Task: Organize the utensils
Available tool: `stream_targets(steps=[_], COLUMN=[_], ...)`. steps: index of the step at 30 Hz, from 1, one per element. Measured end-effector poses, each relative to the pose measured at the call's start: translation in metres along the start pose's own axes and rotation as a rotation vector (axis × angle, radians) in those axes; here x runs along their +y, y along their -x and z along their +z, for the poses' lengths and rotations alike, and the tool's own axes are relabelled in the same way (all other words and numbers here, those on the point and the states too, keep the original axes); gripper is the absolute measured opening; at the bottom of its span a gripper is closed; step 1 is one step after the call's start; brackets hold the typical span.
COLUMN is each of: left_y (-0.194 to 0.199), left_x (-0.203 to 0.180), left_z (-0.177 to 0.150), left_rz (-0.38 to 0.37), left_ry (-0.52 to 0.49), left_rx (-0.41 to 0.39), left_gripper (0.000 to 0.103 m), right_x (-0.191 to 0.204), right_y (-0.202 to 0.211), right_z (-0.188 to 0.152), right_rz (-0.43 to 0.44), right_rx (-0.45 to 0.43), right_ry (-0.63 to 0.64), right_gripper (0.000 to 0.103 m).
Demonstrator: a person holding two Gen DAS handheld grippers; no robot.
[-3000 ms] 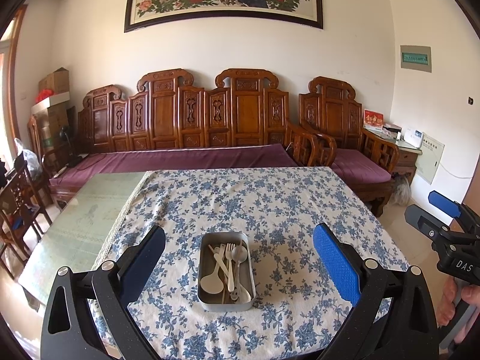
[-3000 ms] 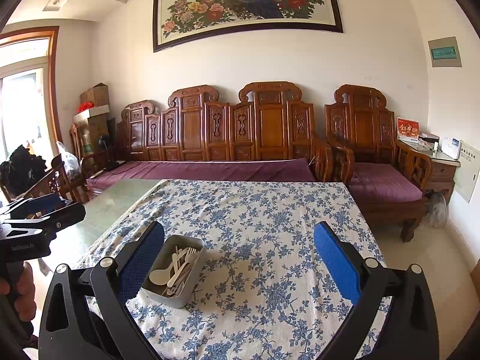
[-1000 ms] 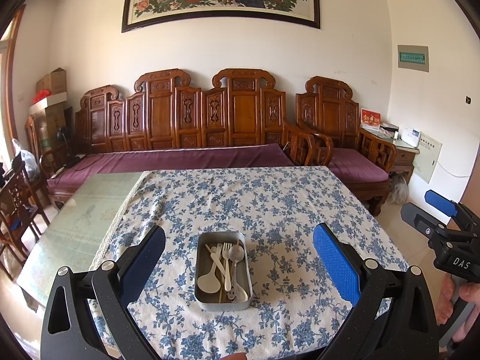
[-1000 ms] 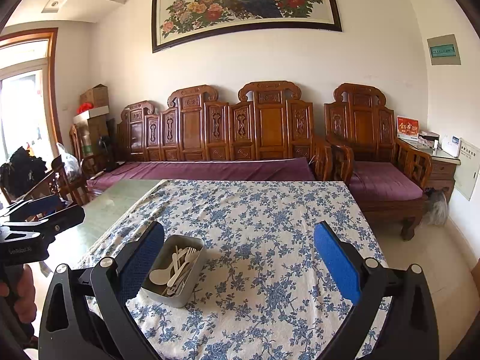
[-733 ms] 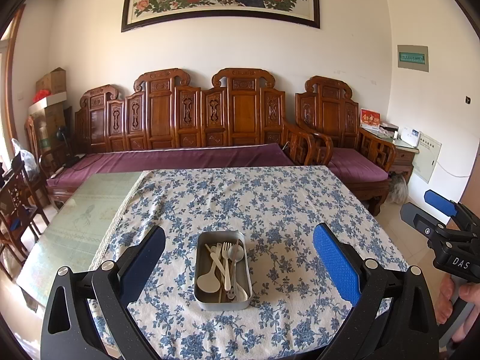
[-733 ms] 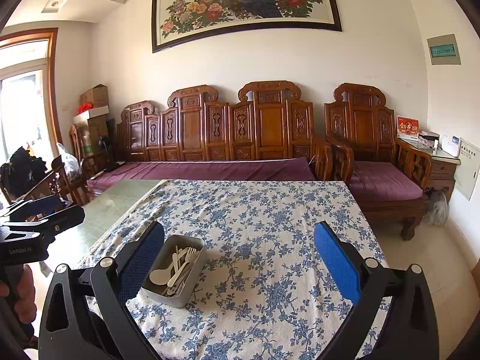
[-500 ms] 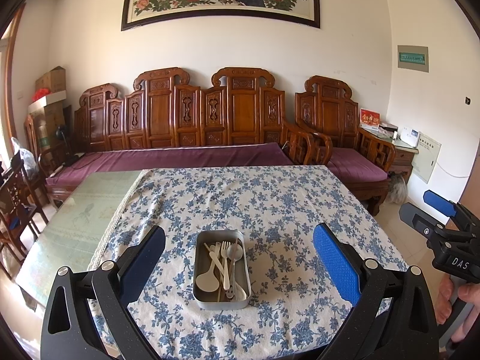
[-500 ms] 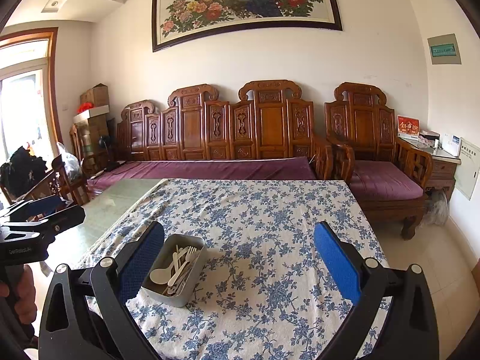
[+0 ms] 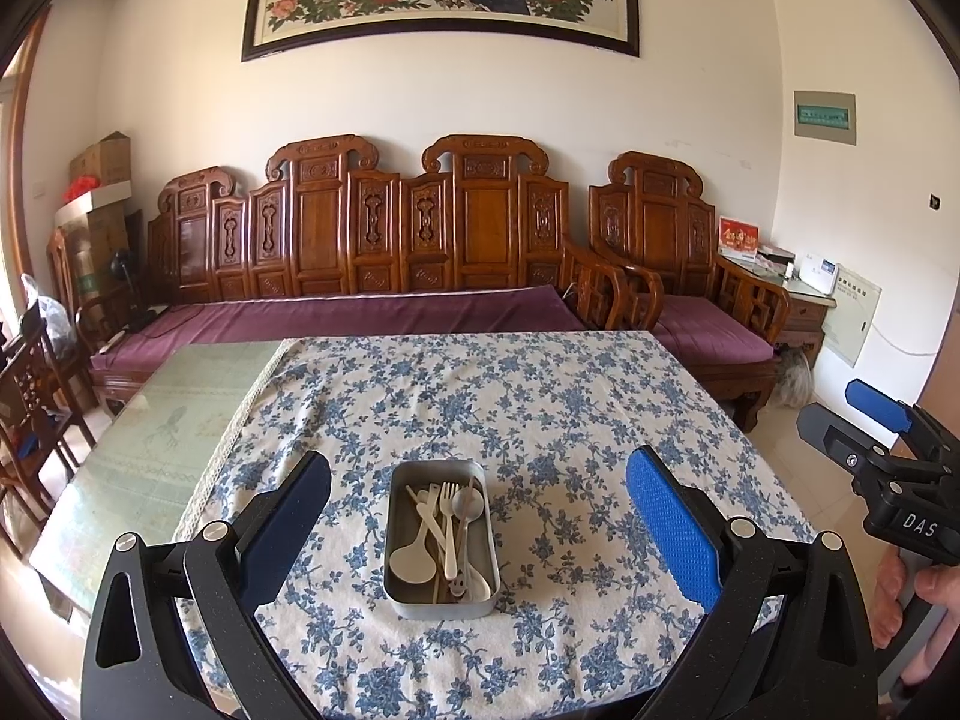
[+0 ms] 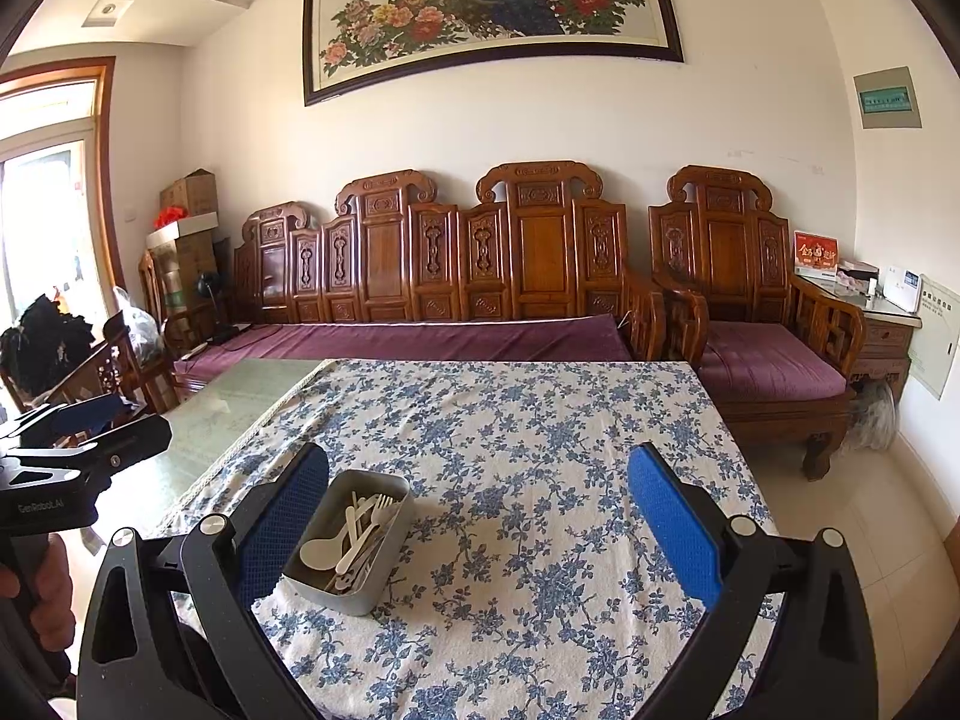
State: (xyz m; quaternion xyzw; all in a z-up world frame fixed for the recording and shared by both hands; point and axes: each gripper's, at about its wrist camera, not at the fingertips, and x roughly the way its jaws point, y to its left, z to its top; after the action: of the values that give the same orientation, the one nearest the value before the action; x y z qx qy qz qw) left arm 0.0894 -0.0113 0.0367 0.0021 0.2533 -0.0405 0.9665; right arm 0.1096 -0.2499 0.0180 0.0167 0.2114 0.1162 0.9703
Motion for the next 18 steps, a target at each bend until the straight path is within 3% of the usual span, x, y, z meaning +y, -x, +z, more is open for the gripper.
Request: stream_targets(steps=[18], left_y=[-0.0004], left_x=[-0.0034], left_z=[-0.0014], left_rz=[0.007], left_ry=[0.000], left_rx=[0.003], left_gripper=[0.095], right_x=[0.0018], right_y=[0.0006], right_z=[0.0005], right_rz=[-0.001], right_rx=[-0.001], right_ry=[-0.003], right_gripper=[0.100])
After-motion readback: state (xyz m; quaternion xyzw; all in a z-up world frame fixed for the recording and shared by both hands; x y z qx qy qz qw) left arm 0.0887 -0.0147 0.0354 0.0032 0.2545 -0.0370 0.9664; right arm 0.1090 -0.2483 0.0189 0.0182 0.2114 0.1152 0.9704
